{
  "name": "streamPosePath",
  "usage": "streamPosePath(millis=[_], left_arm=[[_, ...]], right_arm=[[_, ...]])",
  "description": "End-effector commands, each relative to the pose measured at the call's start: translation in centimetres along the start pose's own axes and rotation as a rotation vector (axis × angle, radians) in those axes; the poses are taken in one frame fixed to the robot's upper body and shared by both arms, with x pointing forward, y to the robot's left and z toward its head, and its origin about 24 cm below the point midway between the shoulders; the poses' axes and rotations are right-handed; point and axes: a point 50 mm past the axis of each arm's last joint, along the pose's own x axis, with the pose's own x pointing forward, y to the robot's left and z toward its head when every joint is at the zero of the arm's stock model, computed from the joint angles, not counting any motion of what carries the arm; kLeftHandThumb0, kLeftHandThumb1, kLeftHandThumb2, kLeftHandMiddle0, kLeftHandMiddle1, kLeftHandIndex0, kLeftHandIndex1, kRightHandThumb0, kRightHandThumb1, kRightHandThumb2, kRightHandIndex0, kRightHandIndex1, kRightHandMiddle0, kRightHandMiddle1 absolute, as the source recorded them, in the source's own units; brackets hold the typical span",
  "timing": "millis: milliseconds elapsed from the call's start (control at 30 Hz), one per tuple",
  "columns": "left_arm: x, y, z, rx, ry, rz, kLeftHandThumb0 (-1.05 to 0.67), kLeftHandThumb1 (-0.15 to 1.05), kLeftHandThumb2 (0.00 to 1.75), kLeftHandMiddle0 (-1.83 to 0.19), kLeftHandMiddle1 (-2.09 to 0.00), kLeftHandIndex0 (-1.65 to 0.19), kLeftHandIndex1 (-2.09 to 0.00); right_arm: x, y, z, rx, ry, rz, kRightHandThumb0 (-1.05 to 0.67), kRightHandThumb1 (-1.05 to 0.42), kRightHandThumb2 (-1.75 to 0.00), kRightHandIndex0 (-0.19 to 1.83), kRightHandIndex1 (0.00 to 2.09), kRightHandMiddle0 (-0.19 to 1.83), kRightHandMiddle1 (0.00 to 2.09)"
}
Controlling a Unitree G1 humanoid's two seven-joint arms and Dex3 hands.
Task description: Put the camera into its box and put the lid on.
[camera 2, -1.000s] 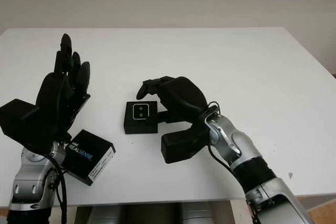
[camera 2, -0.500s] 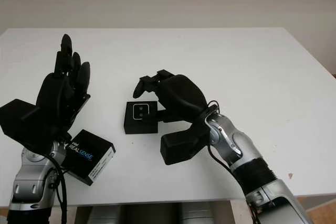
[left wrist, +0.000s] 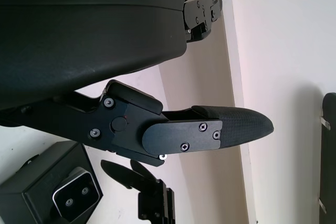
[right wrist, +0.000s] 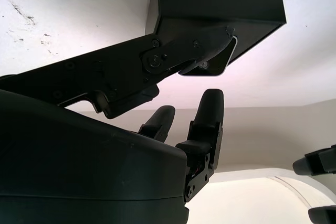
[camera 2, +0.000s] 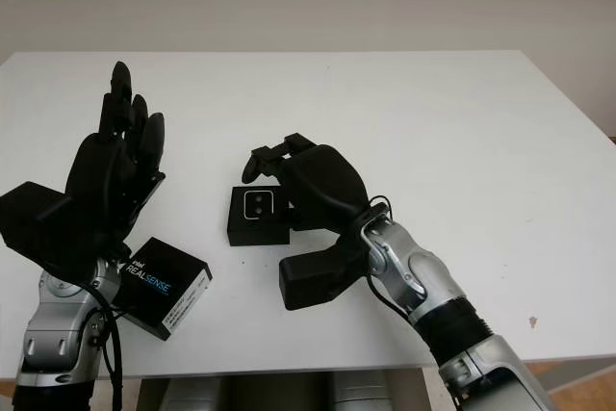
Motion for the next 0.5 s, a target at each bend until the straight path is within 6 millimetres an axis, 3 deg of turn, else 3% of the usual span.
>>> streamPosePath(millis=[0,467], left_arm=[[-0.09,-0.13,0.35,0.0,-0.018,-0.001,-0.79,1.05,0.49,0.19,0.0,0.19,0.0],[-0.07,-0.18,0.36,-0.002,-0.019,0.001,-0.79,1.05,0.49,0.19,0.0,0.19,0.0]], right_arm=[[0.31,0.11,0.13,-0.007,-0.001,-0.015,-0.67,-0.98,-0.05,0.25,0.77,0.29,1.07],[-0.05,0.77,-0.15,-0.038,-0.013,0.005,-0.67,-0.97,-0.05,0.22,0.84,0.29,1.11]])
